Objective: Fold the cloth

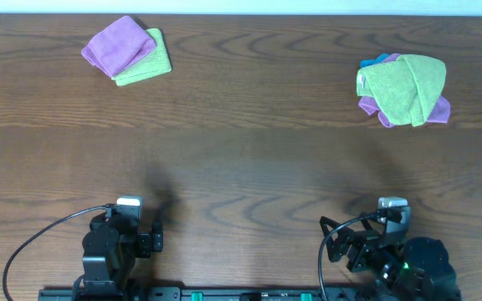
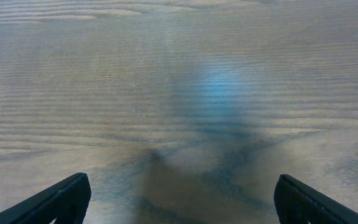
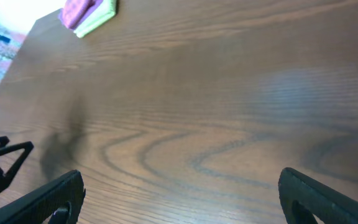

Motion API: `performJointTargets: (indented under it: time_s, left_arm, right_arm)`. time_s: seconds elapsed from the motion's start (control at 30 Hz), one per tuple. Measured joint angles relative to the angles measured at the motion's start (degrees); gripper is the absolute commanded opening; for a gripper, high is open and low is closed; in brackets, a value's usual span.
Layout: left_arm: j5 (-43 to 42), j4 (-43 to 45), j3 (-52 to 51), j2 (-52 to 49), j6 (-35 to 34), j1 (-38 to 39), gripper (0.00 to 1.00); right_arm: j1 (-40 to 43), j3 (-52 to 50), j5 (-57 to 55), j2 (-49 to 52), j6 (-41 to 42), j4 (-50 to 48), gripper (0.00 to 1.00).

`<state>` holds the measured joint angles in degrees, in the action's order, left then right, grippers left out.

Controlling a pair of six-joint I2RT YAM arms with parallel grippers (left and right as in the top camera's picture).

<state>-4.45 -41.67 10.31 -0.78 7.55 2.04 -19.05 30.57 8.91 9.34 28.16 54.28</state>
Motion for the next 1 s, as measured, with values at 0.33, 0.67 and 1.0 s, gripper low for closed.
performJointTargets:
  time_s: [0.33, 0.67, 1.0]
  left_arm:
    - [0.0, 0.0, 0.0, 0.0, 0.0, 0.0, 0.95]
    - [0.0, 0.0, 0.0, 0.0, 0.0, 0.0, 0.95]
    - [0.0, 0.0, 0.0, 0.0, 0.0, 0.0, 0.95]
  right_arm:
    - [10.5, -3.9, -9.3, 0.0, -7.3, -6.7, 0.99]
    - [15.6, -13.8, -9.8, -4.6, -17.7, -11.6, 0.99]
    - [18.9, -18.5, -7.5, -8.0, -23.6, -11.6, 0.99]
